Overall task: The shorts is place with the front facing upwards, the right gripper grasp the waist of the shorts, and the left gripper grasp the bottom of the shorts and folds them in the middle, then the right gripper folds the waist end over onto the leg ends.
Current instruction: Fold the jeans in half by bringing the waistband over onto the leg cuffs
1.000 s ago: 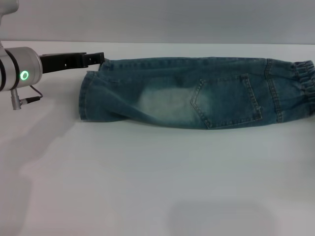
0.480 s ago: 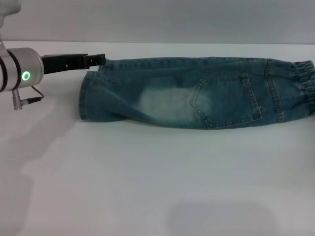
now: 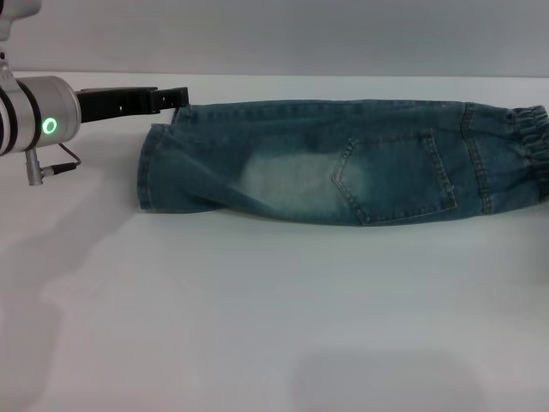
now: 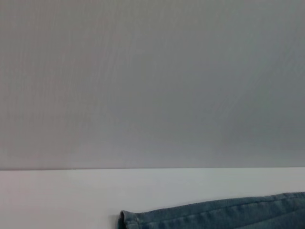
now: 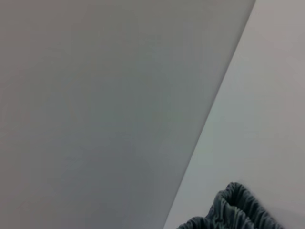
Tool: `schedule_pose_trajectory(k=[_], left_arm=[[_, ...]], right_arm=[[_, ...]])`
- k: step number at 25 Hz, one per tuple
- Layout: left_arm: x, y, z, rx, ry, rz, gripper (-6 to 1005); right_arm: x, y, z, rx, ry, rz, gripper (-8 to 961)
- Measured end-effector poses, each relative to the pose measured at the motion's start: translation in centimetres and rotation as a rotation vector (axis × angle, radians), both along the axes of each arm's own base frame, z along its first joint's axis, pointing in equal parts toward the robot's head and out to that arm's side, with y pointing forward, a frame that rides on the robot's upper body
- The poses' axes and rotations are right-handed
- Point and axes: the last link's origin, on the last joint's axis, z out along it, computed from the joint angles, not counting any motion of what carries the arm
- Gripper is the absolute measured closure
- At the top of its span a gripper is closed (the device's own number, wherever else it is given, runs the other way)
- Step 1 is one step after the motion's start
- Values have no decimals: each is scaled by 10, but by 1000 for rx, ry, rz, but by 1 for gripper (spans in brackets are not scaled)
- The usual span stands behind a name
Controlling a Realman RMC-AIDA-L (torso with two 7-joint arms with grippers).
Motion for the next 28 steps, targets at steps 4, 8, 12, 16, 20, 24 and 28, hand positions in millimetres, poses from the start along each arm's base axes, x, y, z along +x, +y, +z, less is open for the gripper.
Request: schedule_pose_trajectory(k=[4,8,12,16,20,24,28], left_arm=[[1,1,0,3,0,-2,186],[2,2,0,4,0,-4,186],[4,3,0,4,0,-9,186],[6,5,-1,0,0,-12,186],[5,6,-2,-5,4,-12,186],[4,8,-1,-1,4,-10,186],[4,9,-1,-1,3,-9,187]], right_arm=[[2,-1,-2,-5,0,-11,323],[1,2,-6,-14,-5,-26,324],[-3,8,-10,-35,-18,-26,325],[-7,14,-12,-41,-24,-24,325],[-9,19,-12,-42,-30,-27,326],[-9,20,-12,-36,-13,-44,327],[-8,20,-11,-31,-12,-54,328]])
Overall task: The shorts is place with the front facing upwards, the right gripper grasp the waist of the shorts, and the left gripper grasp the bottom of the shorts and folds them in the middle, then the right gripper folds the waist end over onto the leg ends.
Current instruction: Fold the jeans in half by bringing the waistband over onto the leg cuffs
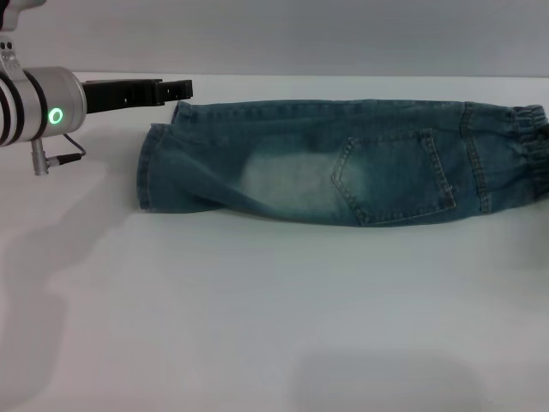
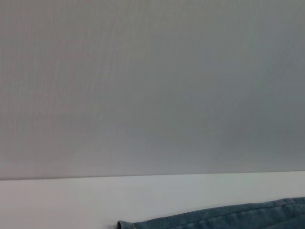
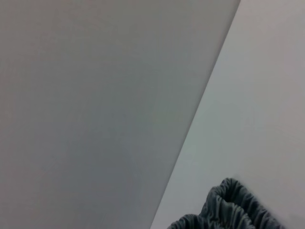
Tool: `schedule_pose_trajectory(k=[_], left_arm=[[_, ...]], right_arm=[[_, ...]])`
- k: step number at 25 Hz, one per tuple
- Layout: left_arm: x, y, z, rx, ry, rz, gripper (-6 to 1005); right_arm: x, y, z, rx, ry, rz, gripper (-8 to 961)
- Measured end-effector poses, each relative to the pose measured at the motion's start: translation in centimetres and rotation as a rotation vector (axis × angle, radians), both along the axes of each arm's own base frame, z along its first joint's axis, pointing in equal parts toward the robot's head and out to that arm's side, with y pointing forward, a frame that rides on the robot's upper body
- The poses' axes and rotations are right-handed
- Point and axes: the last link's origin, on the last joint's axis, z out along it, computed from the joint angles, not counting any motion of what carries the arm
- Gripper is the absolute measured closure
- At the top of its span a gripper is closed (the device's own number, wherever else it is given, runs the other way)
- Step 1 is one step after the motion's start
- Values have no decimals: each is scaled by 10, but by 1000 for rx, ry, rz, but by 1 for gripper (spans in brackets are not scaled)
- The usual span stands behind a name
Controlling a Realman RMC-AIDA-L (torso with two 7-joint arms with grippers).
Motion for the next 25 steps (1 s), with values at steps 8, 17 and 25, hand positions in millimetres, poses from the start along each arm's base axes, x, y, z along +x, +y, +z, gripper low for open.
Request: schedule_pose_trajectory(k=[8,17,25], left_arm=[[-1,1,-2,-1,14,-8,187],[-7,1,-10,-2,24,-29,187],[-8,-3,-32,-18,-20,-86,187]], right_arm=[[-7,8,-1,-16,-32,21,639],[-47,24,2,6,-14,206,836],[-116,49,5,4,89,451,860]])
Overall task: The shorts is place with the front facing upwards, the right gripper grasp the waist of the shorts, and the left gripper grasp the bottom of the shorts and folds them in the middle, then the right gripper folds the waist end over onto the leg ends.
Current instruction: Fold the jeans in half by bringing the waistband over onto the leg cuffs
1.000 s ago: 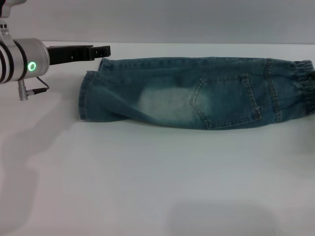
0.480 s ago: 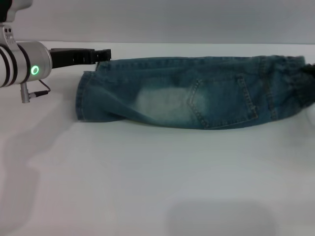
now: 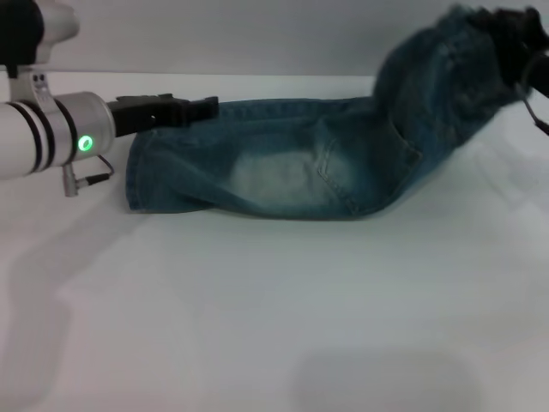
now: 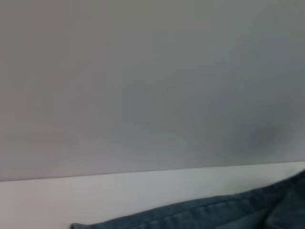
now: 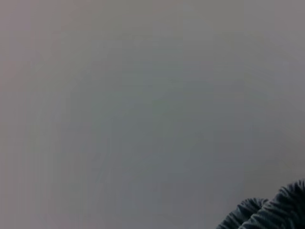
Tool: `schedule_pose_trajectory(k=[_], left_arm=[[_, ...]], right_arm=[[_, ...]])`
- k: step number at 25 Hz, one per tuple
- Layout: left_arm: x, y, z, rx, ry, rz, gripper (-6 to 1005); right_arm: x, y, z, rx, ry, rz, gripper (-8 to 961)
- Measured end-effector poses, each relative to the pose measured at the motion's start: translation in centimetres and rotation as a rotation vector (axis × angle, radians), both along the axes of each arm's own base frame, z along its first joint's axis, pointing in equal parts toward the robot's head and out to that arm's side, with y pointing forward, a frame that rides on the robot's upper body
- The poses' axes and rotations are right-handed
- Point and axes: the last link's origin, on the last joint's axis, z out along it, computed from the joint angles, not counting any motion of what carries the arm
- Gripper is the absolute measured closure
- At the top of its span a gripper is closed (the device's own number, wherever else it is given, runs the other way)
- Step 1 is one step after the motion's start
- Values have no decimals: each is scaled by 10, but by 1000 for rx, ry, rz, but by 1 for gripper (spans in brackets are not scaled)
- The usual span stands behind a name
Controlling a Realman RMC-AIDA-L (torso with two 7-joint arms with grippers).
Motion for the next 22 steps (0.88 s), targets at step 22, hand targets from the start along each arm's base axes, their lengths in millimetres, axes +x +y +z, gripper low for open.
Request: schedule_pose_trajectory(k=[22], left_arm=[[21,-4,-49,-80,-77,-75,187]], right_arm=[[-138,41,-23,-56,-42,271,864]])
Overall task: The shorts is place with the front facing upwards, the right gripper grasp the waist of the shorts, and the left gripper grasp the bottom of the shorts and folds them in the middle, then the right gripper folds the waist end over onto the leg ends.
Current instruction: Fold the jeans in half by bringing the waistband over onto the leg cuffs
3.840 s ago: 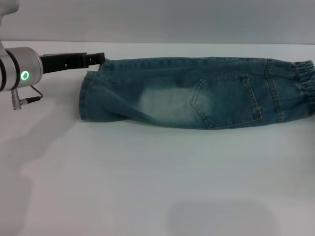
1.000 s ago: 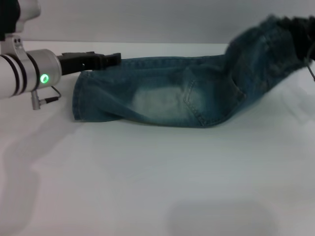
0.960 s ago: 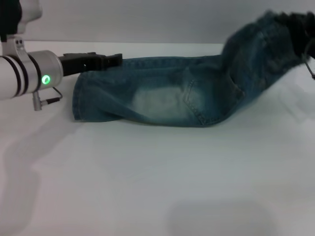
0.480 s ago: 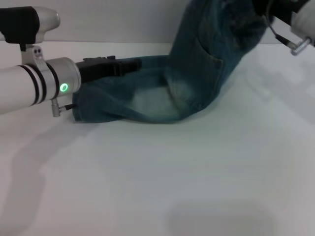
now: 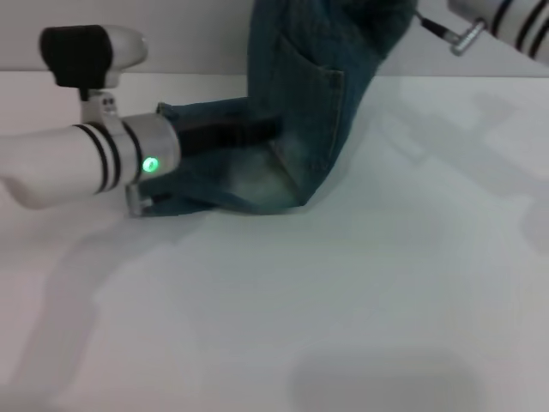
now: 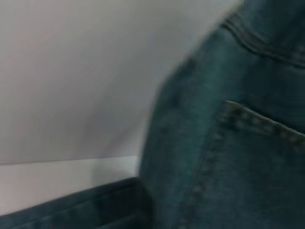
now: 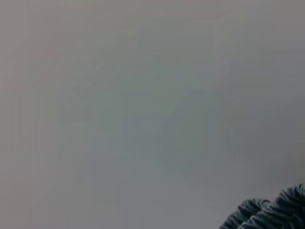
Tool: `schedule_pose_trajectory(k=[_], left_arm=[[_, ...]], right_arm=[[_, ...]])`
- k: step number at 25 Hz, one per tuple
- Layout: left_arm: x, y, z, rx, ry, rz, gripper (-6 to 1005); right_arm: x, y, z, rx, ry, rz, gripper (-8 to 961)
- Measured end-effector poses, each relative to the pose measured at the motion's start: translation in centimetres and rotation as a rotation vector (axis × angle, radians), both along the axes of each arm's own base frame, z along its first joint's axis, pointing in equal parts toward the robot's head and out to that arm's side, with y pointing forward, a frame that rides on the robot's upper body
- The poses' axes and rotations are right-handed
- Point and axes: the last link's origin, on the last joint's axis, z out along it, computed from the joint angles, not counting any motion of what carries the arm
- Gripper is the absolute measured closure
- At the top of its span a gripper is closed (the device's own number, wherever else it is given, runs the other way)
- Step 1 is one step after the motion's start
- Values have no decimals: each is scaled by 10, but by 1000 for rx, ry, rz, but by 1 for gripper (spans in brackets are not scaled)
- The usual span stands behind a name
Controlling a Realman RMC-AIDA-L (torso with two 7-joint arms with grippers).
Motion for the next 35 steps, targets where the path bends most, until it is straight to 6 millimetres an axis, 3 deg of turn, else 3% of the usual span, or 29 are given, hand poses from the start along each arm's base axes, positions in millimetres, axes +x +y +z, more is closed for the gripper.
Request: schedule_pose_trajectory(k=[8,12,17,20,24,35], left_arm=[[34,-11,-33,-92,-20,-76,187],[49,-18,-46,-132,-13,-121,187],[47,-20,-46,-130,-14,-117,186],[41,-25,-38,-126,-38,-115,189],[29,-36,-12,-71,-79,-114,193],[-46,-46,72,220,-41,63,204]], right_arm=[[-30,-3,-17,-42,-15,61,865],[-32,-5,-24,-57,-25,66,865],[-22,-9,-26,-65,-16,43,865],[-20,-9,-26,-64,-13,36,865],[-18,-9,-26,-63,-15,32,865],[-20,-10,-32,-80,-44,44,864]])
